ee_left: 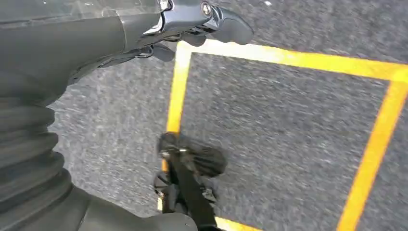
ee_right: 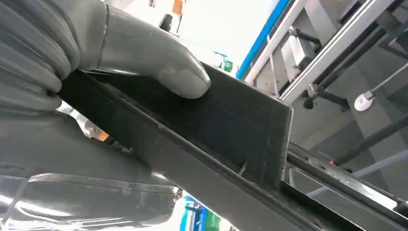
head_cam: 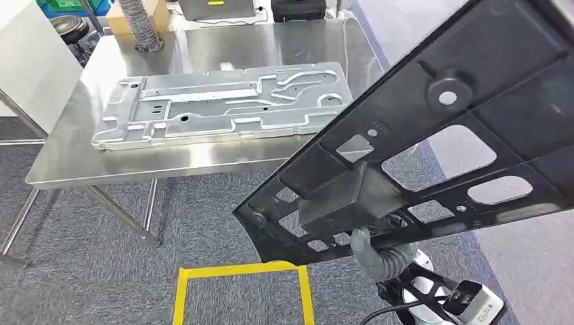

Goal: Take the parts from the cabinet and place them on the table.

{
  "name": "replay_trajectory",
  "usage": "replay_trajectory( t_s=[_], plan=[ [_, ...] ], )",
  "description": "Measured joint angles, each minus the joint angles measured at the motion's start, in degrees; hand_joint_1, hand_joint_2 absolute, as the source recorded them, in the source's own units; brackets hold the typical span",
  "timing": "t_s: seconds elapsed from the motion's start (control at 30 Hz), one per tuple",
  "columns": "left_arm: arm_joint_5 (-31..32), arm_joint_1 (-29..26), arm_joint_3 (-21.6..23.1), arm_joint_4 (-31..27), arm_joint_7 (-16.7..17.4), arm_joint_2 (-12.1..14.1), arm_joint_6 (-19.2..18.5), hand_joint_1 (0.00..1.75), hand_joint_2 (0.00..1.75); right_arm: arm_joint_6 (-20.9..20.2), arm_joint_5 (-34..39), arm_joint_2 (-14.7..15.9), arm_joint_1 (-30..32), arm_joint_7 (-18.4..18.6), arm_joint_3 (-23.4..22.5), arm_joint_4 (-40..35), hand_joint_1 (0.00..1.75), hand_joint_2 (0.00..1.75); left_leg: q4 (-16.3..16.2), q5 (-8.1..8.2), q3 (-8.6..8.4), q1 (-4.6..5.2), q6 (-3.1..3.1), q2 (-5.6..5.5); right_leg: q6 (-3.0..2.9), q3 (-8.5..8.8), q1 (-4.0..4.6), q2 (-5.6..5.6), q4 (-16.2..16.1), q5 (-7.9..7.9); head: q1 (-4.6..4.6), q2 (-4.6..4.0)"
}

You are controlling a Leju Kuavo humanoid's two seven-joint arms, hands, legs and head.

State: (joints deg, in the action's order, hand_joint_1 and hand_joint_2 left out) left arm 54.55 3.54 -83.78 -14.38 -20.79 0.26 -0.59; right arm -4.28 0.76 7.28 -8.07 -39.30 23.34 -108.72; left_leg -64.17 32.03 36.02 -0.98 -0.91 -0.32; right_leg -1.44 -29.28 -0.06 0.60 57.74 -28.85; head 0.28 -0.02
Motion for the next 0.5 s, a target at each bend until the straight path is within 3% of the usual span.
replay_trajectory(
  t_s=[0.03, 0.07, 0.1, 0.13, 0.23, 0.27, 0.37, 0.4, 0.43, 0.5],
  plan=[
    [0.00, -0.05, 0.02, 0.00, -0.04, 0.02, -0.11, 0.00, 1.75, 0.28, 0.00, 0.02, 0.03, 0.00, 0.00, 0.04, 1.75, 1.75, 4.01, -6.24, -0.11, 0.35, 0.73, 0.07, 0.11, 0.40, -0.04, -0.03, -0.15, -0.71, 0.02, 0.02],
    [0.02, -0.19, 0.02, 0.00, -0.04, 0.11, -0.11, 0.00, 1.75, 0.33, -0.04, 0.02, 0.06, 0.02, 0.02, 0.22, 1.75, 1.75, 4.56, -7.30, 0.24, 0.68, 0.85, -0.08, 0.47, 1.18, 0.30, 0.29, 0.26, -1.27, 0.09, 0.02],
    [0.04, -0.24, 0.02, 0.02, -0.11, 0.15, -0.15, 0.00, 1.75, 0.39, -0.20, 0.02, 0.06, 0.00, 0.02, 0.26, 1.75, 1.75, 4.57, -6.73, -0.10, 0.72, 1.06, -0.05, 0.88, 1.23, 0.31, 0.37, 0.06, -1.84, 0.00, 0.02],
    [0.02, -0.31, 0.00, 0.04, -0.17, 0.15, -0.15, 0.00, 1.75, 0.48, -0.33, 0.04, 0.11, 0.00, 0.02, 0.26, 1.75, 1.75, 4.86, -7.17, -0.50, 0.81, 1.36, -0.11, 1.26, 1.93, 0.24, 0.40, 0.27, -1.75, 0.05, 0.00],
    [0.02, 0.12, 0.02, 0.07, -0.41, 0.11, -0.17, 0.00, 1.75, 0.46, -0.35, 0.04, -0.13, -0.02, 0.02, 0.24, 1.75, 1.75, 5.80, -6.98, -2.37, 0.42, 2.32, -0.19, 2.05, 1.39, 0.04, 0.15, 2.88, -2.09, 0.15, 0.02],
    [0.02, 0.19, 0.00, 0.07, -0.44, 0.13, -0.20, 0.00, 1.75, 0.46, -0.33, 0.04, -0.41, 0.00, 0.02, 0.24, 1.75, 1.75, 5.94, -6.75, -2.59, 0.42, 2.65, -0.18, 2.32, -0.58, 0.02, 0.07, 6.16, -3.24, 0.35, 0.02],
    [0.00, 0.17, 0.00, 0.07, -0.46, 0.13, -0.20, 0.00, 1.75, 0.50, -0.33, 0.04, -0.28, 0.00, 0.02, 0.33, 1.75, 1.75, 5.91, -5.93, -2.98, 0.46, 2.76, -0.17, 2.96, -8.33, -0.27, 0.03, 17.22, -8.28, 0.31, 0.02],
    [-0.02, 0.11, 0.00, 0.07, -0.46, 0.13, -0.20, 0.00, 1.75, 0.48, -0.33, 0.04, -0.21, 0.00, 0.02, 0.42, 1.75, 1.75, 5.90, -5.64, -3.30, 0.46, 2.74, -0.17, 3.08, -9.70, -0.31, -0.01, 18.01, -7.89, 0.33, 0.02],
    [-0.04, 0.09, 0.00, 0.07, -0.46, 0.13, -0.20, 0.00, 1.75, 0.48, -0.33, 0.04, -0.18, 0.00, 0.02, 0.48, 1.75, 1.75, 5.90, -5.30, -3.79, 0.46, 2.68, -0.21, 3.12, -9.63, -0.31, -0.04, 16.09, -5.77, 0.33, 0.02],
    [-0.11, 0.14, 0.00, 0.07, -0.46, 0.11, -0.20, 0.00, 1.75, 0.48, -0.35, 0.04, -0.19, 0.00, 0.02, 0.55, 1.75, 1.75, 5.93, -4.47, -5.12, 0.48, 2.47, -0.28, 2.56, -6.45, -0.24, -0.10, 6.53, 1.19, 0.33, 0.00]
  ],
)
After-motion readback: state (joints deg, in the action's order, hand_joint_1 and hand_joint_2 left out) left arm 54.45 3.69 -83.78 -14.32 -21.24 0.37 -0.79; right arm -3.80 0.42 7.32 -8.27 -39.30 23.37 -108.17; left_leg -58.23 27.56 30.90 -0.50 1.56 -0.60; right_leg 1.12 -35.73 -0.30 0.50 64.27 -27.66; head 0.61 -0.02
